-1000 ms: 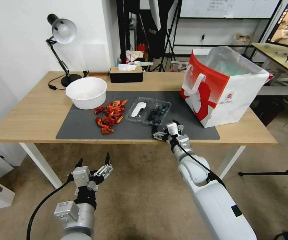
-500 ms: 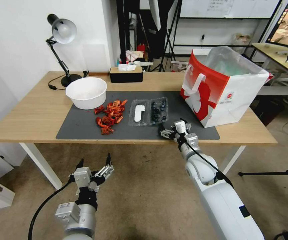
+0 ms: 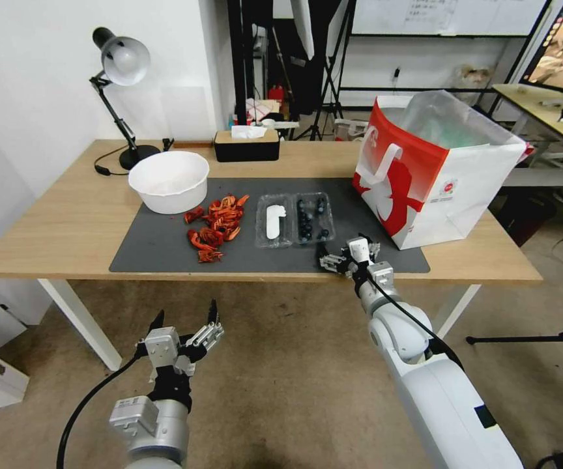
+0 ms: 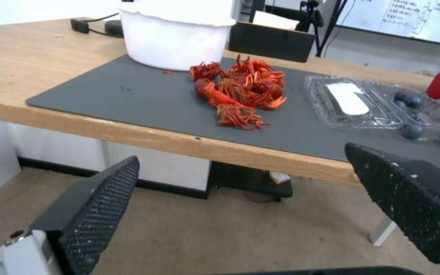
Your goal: Close the takeout container lid, then place the container into the takeout bag.
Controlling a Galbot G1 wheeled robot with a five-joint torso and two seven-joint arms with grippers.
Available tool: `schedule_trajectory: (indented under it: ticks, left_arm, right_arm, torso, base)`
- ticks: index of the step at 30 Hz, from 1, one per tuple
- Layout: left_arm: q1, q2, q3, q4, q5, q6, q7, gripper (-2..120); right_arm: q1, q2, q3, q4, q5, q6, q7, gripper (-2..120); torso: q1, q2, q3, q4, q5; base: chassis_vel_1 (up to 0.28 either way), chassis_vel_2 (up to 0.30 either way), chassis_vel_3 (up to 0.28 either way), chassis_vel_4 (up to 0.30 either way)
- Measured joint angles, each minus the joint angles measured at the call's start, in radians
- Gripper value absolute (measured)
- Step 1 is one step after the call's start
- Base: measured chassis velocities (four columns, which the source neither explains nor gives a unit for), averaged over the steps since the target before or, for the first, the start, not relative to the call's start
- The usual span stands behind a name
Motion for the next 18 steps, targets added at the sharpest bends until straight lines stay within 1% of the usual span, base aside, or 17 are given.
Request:
schedule_trajectory:
  ticks: [4,7,8,9,10,11,13,14,15,18]
  left_arm:
    - [0.002,0.001,0.0,0.0,0.0,-0.002,0.0,100]
    - [0.006,0.004,-0.001,-0.004,0.0,-0.005,0.001,100]
    - [0.006,0.004,-0.001,-0.004,0.0,-0.005,0.001,100]
    - [0.008,0.005,-0.002,-0.007,0.0,-0.006,0.002,100]
    - [0.011,0.008,-0.004,-0.009,0.0,-0.013,0.004,100]
    - [0.011,0.008,-0.004,-0.009,0.0,-0.013,0.004,100]
    - [0.013,0.01,-0.005,-0.01,-0.001,-0.019,0.007,100]
    - [0.014,0.01,-0.005,-0.01,-0.002,-0.024,0.011,100]
    - [0.014,0.01,-0.005,-0.01,-0.002,-0.024,0.011,100]
    - [0.016,0.011,-0.004,-0.006,-0.004,-0.039,0.026,100]
  right_arm:
    - [-0.024,-0.012,0.007,0.03,0.0,0.003,-0.004,100]
    - [-0.086,-0.039,0.026,0.089,0.005,0.037,-0.009,100]
    - [-0.086,-0.039,0.026,0.089,0.005,0.037,-0.009,100]
    - [-0.117,-0.05,0.035,0.117,0.013,0.061,-0.011,100]
    - [-0.177,-0.068,0.058,0.166,0.035,0.118,-0.012,100]
    - [-0.177,-0.068,0.058,0.166,0.035,0.118,-0.012,100]
    - [-0.231,-0.083,0.081,0.207,0.056,0.185,-0.01,100]
    - [-0.272,-0.091,0.102,0.239,0.062,0.233,-0.008,100]
    - [-0.272,-0.091,0.102,0.239,0.062,0.233,-0.008,100]
    - [-0.383,-0.1,0.143,0.323,0.063,0.348,0.003,100]
  torso:
    - [0.0,0.0,0.0,0.0001,0.0001]
    - [0.0,0.0,0.0,0.0002,0.0001]
    - [0.0,0.0,0.0,0.0002,0.0001]
    - [0.0,0.0,0.0,0.0,0.0002]
    - [0.0,0.0,0.0,-0.0001,0.0003]
    - [0.0,0.0,0.0,-0.0001,0.0003]
    - [0.0,0.0,0.0,-0.0002,0.0]
    - [0.0,0.0,0.0,-0.0001,0.0001]
    - [0.0,0.0,0.0,-0.0001,0.0001]
    - [0.0,0.0,0.0,0.0,0.0002]
  base:
    - [0.0,0.0,0.0,0.0]
    - [0.0,0.0,0.0,0.0]
    - [0.0,0.0,0.0,0.0]
    - [0.0,0.0,0.0,0.0]
    - [0.0,0.0,0.0,0.0]
    - [0.0,0.0,0.0,0.0]
    - [0.0,0.0,0.0,0.0]
    - [0.0,0.0,0.0,0.0]
    - [0.0,0.0,0.0,0.0]
    - [0.0,0.0,0.0,0.0]
